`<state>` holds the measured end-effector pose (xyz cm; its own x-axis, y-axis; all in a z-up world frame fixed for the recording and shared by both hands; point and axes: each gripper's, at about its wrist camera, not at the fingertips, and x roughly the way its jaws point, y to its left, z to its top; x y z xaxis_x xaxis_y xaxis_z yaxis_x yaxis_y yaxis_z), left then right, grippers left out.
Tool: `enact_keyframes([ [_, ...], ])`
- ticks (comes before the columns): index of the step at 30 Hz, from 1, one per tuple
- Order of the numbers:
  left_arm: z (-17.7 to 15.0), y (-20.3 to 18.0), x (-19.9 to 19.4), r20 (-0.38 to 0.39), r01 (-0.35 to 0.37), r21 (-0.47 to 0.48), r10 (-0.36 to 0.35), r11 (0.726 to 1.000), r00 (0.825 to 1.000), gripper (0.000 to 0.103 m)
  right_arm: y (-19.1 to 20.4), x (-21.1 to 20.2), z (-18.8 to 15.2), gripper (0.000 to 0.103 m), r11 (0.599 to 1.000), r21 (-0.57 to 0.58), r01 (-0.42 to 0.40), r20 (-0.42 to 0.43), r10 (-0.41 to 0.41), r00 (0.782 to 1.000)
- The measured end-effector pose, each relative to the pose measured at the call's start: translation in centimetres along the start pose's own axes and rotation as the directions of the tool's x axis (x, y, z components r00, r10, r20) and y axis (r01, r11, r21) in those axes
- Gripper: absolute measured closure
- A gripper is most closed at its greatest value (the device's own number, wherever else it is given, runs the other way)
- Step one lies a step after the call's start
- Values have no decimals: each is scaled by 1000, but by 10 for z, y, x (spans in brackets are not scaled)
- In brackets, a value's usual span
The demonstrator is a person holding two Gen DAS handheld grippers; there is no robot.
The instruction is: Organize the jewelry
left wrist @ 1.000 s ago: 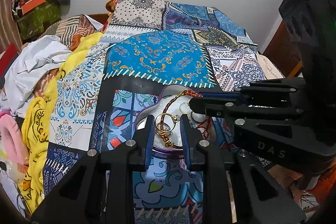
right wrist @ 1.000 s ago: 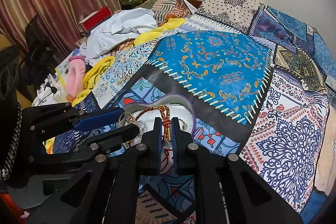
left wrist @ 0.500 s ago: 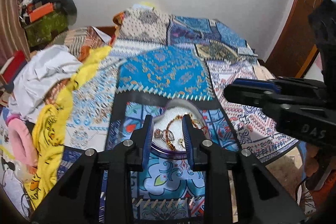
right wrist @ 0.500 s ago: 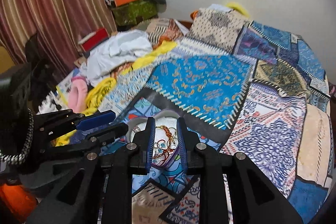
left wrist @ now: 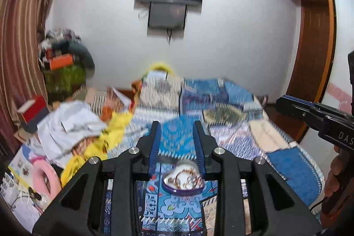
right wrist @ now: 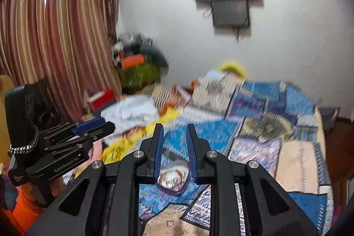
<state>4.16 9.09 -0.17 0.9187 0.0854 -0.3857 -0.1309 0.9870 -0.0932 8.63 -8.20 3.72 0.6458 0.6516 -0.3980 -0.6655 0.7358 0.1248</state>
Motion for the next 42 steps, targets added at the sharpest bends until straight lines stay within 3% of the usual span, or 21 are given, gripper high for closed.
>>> enact_keyframes([
  [1,4,-3,-12,34,-2,3,2,1000,999,68,3,-8,1,80,1000,0,10,26,-10,1000],
  [3,8,-8,-31,89,-10,14,9,1000,996,63,8,-21,1,62,1000,0,30,70,-30,997],
  [4,10,-12,-41,117,-17,21,14,1000,993,61,14,-32,1,58,999,-2,54,111,-54,992],
  [11,9,-25,-86,247,-68,41,56,997,967,7,33,-61,-4,22,989,-6,150,235,-144,961],
  [17,7,-22,-101,272,-87,18,79,996,959,2,32,-70,-8,4,979,29,203,268,-203,942],
  [21,5,-23,-103,266,-85,15,78,996,961,2,35,-78,-12,3,975,26,221,289,-219,932],
  [42,1,-24,-91,232,-75,7,71,997,970,0,31,-79,-22,3,977,40,208,256,-211,943],
])
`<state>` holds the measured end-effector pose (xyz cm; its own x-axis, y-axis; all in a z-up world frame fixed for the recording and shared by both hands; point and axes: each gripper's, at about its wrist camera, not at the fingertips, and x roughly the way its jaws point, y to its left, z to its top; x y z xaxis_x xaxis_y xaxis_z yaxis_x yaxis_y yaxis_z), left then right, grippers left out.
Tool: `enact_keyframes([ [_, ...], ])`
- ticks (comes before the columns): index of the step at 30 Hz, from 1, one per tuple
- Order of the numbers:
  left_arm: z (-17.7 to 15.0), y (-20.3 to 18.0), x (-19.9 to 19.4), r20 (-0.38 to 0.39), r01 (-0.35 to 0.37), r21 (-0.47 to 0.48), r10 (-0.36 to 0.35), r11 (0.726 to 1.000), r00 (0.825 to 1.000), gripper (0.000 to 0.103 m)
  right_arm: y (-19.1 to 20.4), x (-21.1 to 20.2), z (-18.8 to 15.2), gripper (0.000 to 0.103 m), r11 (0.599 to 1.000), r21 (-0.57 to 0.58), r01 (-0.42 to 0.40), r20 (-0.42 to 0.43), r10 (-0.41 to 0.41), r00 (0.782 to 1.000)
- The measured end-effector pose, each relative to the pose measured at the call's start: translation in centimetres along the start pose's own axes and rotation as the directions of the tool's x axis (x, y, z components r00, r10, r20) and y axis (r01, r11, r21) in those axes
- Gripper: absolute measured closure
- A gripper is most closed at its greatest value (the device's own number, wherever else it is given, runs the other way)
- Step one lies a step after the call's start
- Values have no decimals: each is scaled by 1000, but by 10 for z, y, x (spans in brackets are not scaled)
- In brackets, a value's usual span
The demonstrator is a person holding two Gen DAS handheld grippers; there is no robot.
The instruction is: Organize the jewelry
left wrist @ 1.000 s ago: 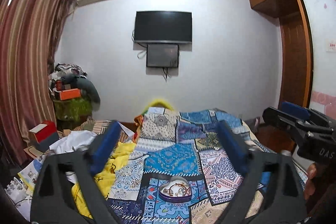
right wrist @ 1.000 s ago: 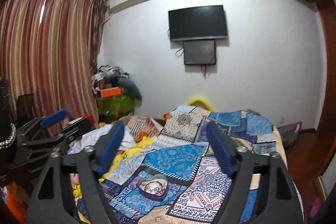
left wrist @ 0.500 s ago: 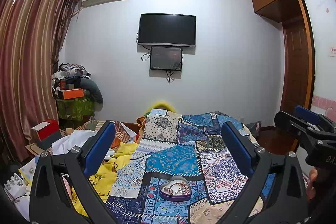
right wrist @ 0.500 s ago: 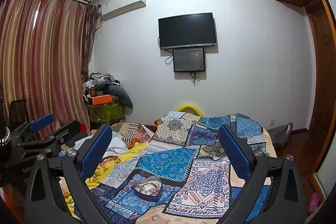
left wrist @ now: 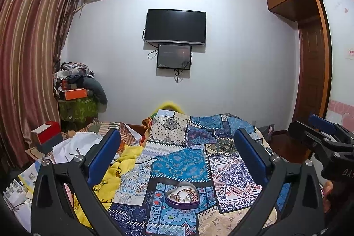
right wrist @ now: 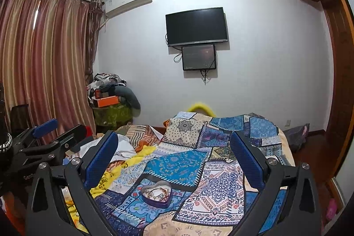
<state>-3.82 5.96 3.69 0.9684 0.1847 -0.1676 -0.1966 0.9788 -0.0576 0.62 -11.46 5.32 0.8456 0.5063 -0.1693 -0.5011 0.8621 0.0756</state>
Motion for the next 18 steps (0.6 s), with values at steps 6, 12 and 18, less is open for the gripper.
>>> enact_keyframes([
  [6,0,1,2,-4,-1,-6,1,1000,1000,0,1,0,0,3,1000,-1,1,-5,-1,1000],
  [12,-2,0,4,-13,-2,-12,2,1000,1000,0,2,0,-1,3,1000,2,2,-9,-2,1000],
  [18,-2,0,4,-14,1,-12,-1,1000,1000,0,0,2,-1,3,1000,8,-2,-17,2,1000],
])
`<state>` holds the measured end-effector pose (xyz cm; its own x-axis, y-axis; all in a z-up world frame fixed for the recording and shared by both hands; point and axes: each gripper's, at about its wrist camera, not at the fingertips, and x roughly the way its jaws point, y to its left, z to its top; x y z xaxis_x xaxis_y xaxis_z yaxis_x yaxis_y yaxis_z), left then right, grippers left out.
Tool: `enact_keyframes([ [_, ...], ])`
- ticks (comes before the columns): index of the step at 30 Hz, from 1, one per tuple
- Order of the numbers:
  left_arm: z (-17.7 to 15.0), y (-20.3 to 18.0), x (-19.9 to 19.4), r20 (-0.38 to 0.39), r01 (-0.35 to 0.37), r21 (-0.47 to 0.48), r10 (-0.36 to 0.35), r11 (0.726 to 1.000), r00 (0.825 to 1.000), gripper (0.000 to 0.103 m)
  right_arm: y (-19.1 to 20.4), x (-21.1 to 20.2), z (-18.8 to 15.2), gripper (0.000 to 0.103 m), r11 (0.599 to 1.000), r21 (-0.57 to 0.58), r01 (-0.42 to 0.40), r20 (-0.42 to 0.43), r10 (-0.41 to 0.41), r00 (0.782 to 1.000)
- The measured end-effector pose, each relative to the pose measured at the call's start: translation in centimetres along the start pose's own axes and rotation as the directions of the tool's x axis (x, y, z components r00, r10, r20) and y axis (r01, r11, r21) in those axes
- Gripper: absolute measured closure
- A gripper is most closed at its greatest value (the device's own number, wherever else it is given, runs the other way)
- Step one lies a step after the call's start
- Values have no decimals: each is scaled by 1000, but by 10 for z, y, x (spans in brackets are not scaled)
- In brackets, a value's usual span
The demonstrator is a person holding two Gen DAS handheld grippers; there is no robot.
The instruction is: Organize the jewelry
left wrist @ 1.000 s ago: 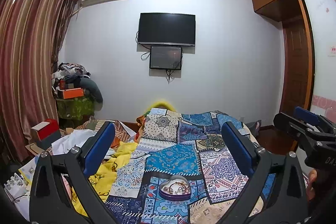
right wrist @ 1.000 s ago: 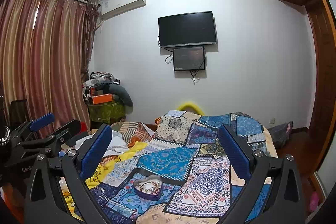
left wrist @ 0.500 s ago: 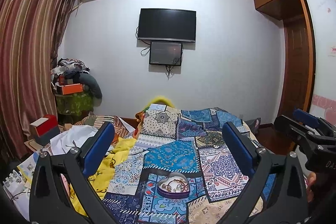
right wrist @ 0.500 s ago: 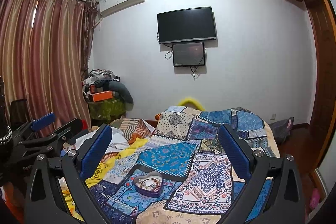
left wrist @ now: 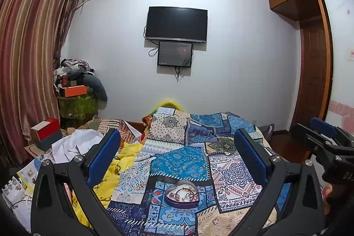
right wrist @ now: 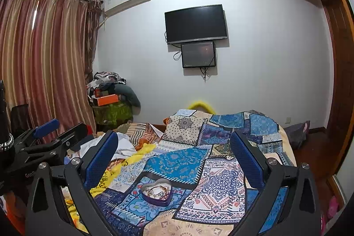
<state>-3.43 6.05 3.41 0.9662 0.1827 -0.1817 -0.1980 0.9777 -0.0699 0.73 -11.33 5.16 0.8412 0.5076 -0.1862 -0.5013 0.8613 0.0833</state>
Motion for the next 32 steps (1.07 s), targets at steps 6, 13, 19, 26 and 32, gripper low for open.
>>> enact_keyframes([
  [6,1,0,0,-3,8,3,-8,1000,1000,0,0,0,0,3,1000,-4,-1,-4,1,1000],
  [13,1,0,1,-7,13,-1,-13,1000,1000,0,1,0,0,3,1000,0,-1,-3,1,1000],
  [19,1,1,1,-7,17,1,-17,1000,1000,0,0,0,0,3,1000,1,-3,-2,3,1000],
  [26,0,1,2,-5,19,5,-19,1000,1000,0,0,0,-1,3,1000,2,-3,-3,3,1000],
  [32,-1,4,3,-11,17,3,-17,1000,1000,0,0,1,0,3,1000,7,-3,-7,3,1000],
])
